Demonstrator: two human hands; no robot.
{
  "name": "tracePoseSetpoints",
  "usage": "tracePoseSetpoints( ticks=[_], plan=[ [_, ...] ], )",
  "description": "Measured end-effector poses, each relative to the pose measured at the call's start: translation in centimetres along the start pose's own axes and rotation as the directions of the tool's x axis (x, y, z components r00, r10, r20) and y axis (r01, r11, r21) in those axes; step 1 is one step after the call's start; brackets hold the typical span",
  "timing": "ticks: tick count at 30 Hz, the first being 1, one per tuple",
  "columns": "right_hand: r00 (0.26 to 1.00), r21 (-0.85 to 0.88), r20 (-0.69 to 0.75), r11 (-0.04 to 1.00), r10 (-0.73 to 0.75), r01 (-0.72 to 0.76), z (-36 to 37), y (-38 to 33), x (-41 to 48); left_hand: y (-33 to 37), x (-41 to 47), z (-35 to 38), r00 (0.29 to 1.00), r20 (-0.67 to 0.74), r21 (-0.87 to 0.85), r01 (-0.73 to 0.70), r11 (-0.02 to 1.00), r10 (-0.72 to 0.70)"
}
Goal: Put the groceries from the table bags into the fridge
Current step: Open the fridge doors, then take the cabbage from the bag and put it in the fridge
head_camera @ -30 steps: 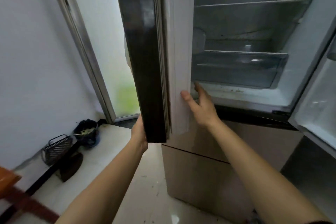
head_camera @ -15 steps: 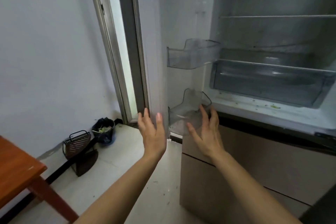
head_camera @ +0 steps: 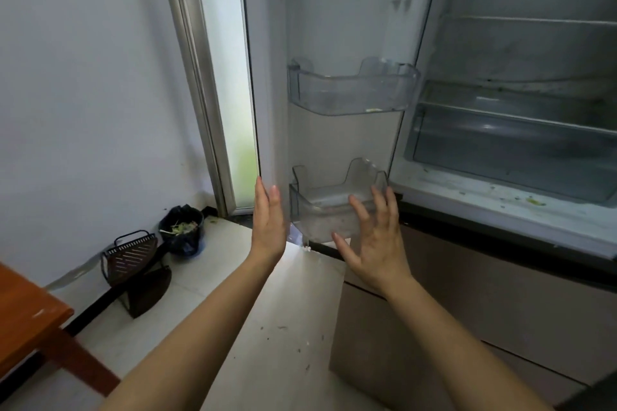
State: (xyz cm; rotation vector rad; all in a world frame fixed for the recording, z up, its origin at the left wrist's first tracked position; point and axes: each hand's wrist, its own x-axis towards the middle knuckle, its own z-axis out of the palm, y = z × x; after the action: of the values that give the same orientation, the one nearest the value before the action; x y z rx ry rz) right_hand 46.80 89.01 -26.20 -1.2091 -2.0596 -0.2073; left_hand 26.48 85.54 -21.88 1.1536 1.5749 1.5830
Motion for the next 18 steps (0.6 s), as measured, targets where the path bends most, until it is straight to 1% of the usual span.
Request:
tracePoseSetpoints(
  ticks=[2,5,6,7,9,10,12,13,15,18],
  plan=[
    [1.0,0.004,0.009,1.0,0.011,-0.011,0.0,-0.3,0.0,0.3,-0.5,-0.8,0.999,0.038,0.019,0.015,1.0,-0.016],
    [0.999,0.011,0.025,1.0,0.022,-0.023,-0.3,-0.6,-0.1,0.7,-1.7,-2.0,0.997,0.077,0.097,0.019,0.995,-0.027],
    [0.999,0.005,0.024,1.0,0.03,-0.03,-0.4,-0.8,-0.1,0.9,-2.3,-2.4,0.997,0.079,0.167,-0.01,0.986,-0.004],
    [0.999,-0.006,0.022,0.999,0.046,-0.045,-0.5,-1.1,-0.2,0.9,-3.1,-2.8,0.997,0.072,0.282,-0.053,0.958,0.034],
    [0.999,-0.007,0.014,0.999,0.044,-0.044,-0.2,-2.1,-1.0,0.2,-5.5,-4.1,0.993,0.018,0.529,-0.105,0.842,0.113],
    [0.999,0.013,0.023,1.0,0.022,-0.022,0.2,-2.9,-1.8,-0.3,-7.2,-5.0,0.989,-0.022,0.621,-0.099,0.778,0.143],
    [0.996,0.064,0.069,0.997,-0.049,0.044,1.5,-4.7,-3.9,-1.6,-10.6,-7.4,0.978,-0.095,0.772,-0.045,0.634,0.185],
    [0.991,0.095,0.109,0.993,-0.076,0.066,2.3,-6.0,-5.1,-2.2,-12.5,-9.0,0.977,-0.114,0.834,-0.004,0.552,0.178],
    [0.974,0.154,0.186,0.983,-0.127,0.099,3.6,-8.6,-7.4,-3.1,-16.0,-12.2,0.981,-0.143,0.914,0.081,0.398,0.128],
    [0.932,0.26,0.279,0.953,-0.229,0.157,4.7,-14.3,-9.8,-3.2,-21.1,-18.5,0.969,-0.237,0.954,0.219,0.204,0.071]
  ],
)
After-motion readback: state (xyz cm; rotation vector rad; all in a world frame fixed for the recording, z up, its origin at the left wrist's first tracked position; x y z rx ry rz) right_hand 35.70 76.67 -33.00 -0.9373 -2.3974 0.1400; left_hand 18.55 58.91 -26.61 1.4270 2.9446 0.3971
